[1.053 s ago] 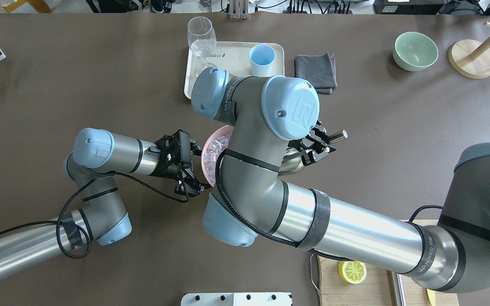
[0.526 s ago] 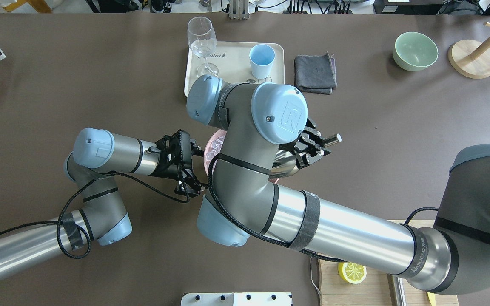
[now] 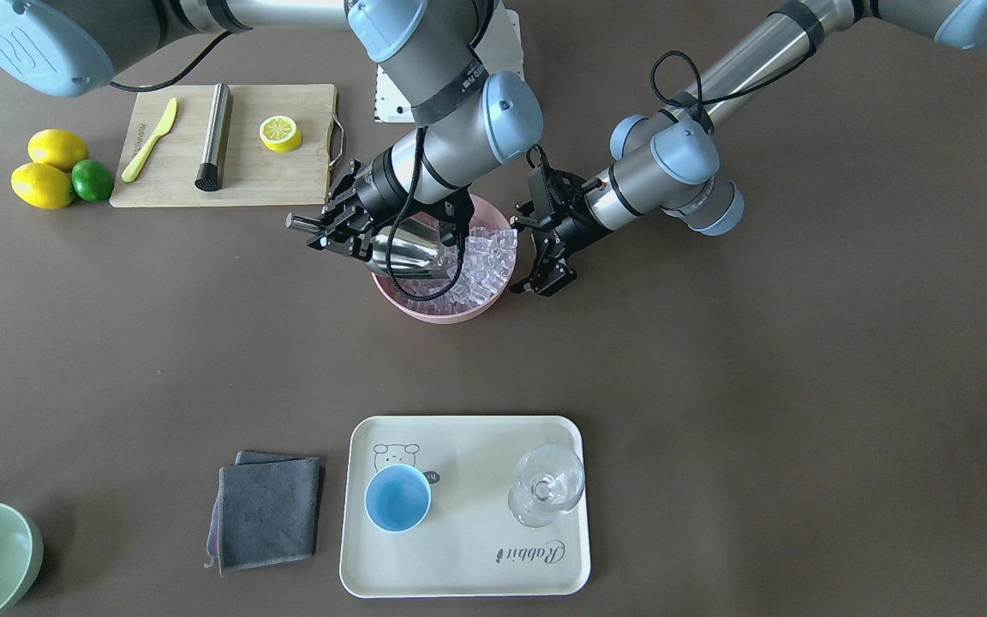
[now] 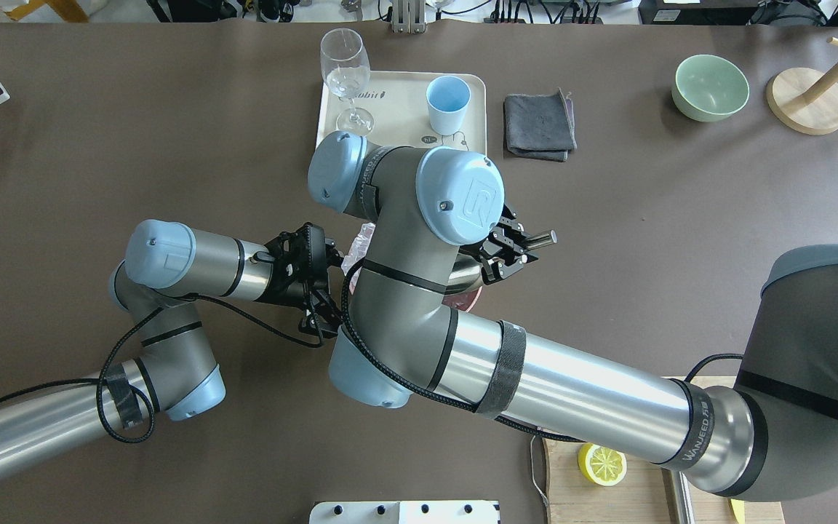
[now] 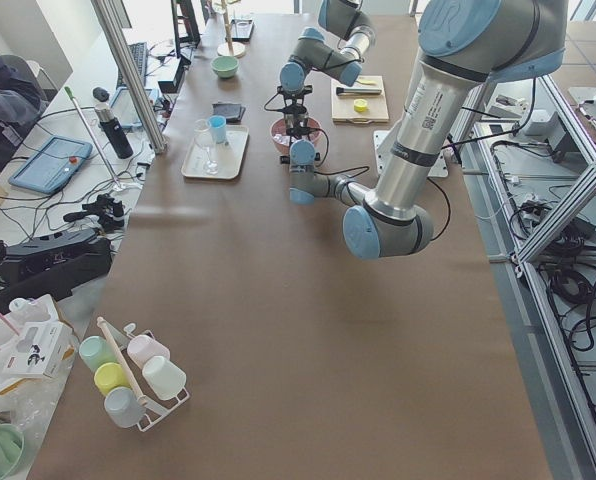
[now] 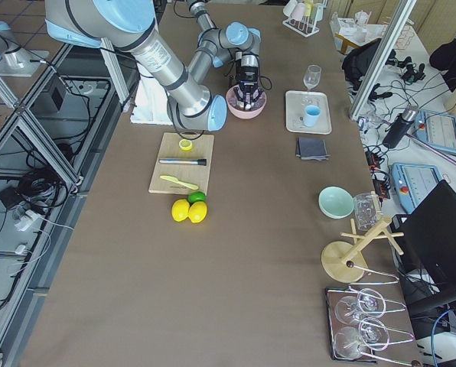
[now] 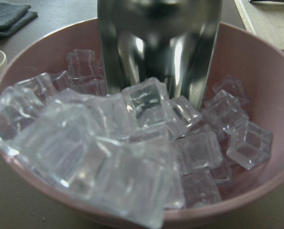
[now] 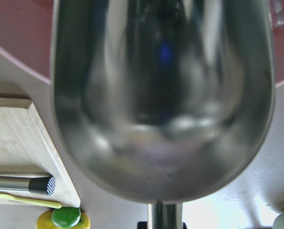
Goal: Put ice in cup with scoop
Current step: 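Dip the scoop into the ice cubes with the right gripper and scoop some up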
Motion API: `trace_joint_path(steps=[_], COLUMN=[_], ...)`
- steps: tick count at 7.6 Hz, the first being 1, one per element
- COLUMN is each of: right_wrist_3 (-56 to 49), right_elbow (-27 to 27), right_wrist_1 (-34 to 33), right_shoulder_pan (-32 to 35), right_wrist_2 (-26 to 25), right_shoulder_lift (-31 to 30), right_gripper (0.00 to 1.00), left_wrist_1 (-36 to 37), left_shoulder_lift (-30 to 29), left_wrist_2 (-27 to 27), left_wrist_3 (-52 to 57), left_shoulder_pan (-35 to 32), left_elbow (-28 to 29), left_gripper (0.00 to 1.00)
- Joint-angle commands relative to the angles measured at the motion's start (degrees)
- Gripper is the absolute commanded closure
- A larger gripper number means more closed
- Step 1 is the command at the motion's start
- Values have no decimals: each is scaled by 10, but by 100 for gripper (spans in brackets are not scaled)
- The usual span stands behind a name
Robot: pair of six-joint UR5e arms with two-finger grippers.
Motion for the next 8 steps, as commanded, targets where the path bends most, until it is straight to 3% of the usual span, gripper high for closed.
trace_joint_path(steps=[1, 3, 8], right_wrist_3=[39, 92, 200], right_elbow=[22, 84, 163], right_wrist_1=[54, 100, 232], right_shoulder_pan=[0, 0, 0], right_wrist_2=[17, 22, 35], right_shoulder_lift=[-28, -82, -160], right_gripper=[100, 100, 100], left_wrist_1=[0, 3, 66], left_shoulder_lift=[1, 0, -20], left_wrist_2=[1, 2, 0], left_wrist_3=[0, 0, -31], left_shoulder_pan=[0, 0, -10], left_elbow=[0, 2, 1], left_gripper=[2, 2, 2])
